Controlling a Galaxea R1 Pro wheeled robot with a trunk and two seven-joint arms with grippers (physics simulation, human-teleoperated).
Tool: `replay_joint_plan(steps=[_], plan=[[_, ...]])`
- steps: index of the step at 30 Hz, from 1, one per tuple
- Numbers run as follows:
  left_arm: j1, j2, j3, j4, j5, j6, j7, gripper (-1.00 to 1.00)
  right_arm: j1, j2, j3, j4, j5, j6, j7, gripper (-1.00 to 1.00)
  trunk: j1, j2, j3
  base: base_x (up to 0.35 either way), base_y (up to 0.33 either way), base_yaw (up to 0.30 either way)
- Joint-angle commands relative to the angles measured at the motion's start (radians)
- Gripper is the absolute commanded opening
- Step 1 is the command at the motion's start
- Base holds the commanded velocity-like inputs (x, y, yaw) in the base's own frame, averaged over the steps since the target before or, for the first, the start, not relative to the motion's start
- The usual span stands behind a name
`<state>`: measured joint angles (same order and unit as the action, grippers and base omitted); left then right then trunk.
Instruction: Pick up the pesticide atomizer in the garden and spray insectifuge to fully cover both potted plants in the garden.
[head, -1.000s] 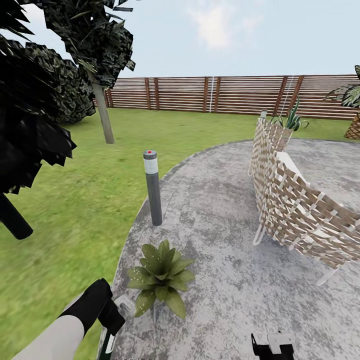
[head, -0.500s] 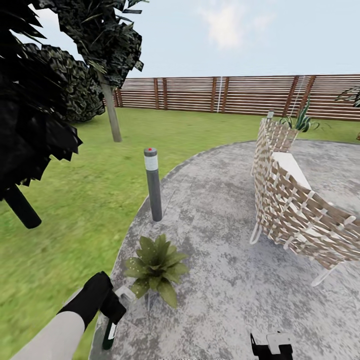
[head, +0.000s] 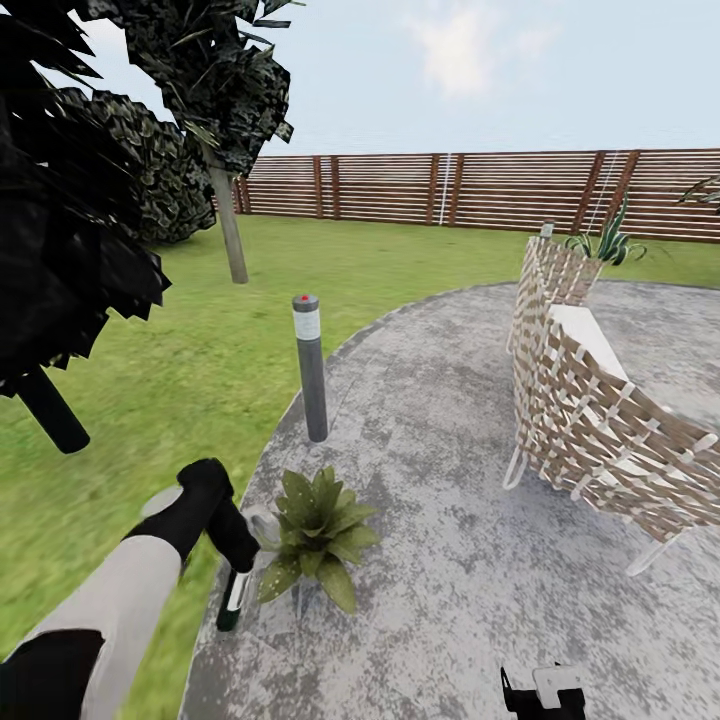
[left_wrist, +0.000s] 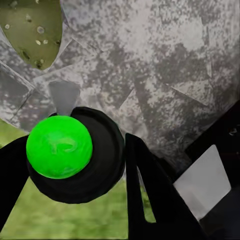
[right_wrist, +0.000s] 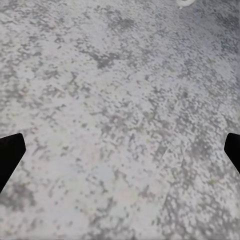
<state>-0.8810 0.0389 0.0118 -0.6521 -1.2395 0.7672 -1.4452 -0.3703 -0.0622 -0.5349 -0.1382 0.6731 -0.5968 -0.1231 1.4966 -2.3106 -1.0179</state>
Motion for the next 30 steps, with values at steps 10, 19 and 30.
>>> replay_joint_plan(steps=[10,19,30], plan=[[-0.027,-0.011,-0.003,-0.006,-0.141,0.006,-0.126,-1.0,-0.001,-0.002,-0.004,0.002,0.011,-0.003,-0.007,1.0,0.0,0.0,-0.001,0.0,0.0,0.0],[-0.024,-0.013,-0.001,-0.006,-0.141,0.006,-0.126,-1.0,-0.001,-0.001,-0.004,0.001,0.01,-0.003,-0.007,1.0,0.0,0.0,-0.001,0.093,0.0,0.0],[-0.023,-0.013,-0.002,-0.006,-0.141,0.004,-0.126,-1.0,-0.001,-0.001,-0.003,0.002,0.01,-0.003,-0.007,1.0,0.0,0.0,-0.001,0.333,-0.018,-0.027]])
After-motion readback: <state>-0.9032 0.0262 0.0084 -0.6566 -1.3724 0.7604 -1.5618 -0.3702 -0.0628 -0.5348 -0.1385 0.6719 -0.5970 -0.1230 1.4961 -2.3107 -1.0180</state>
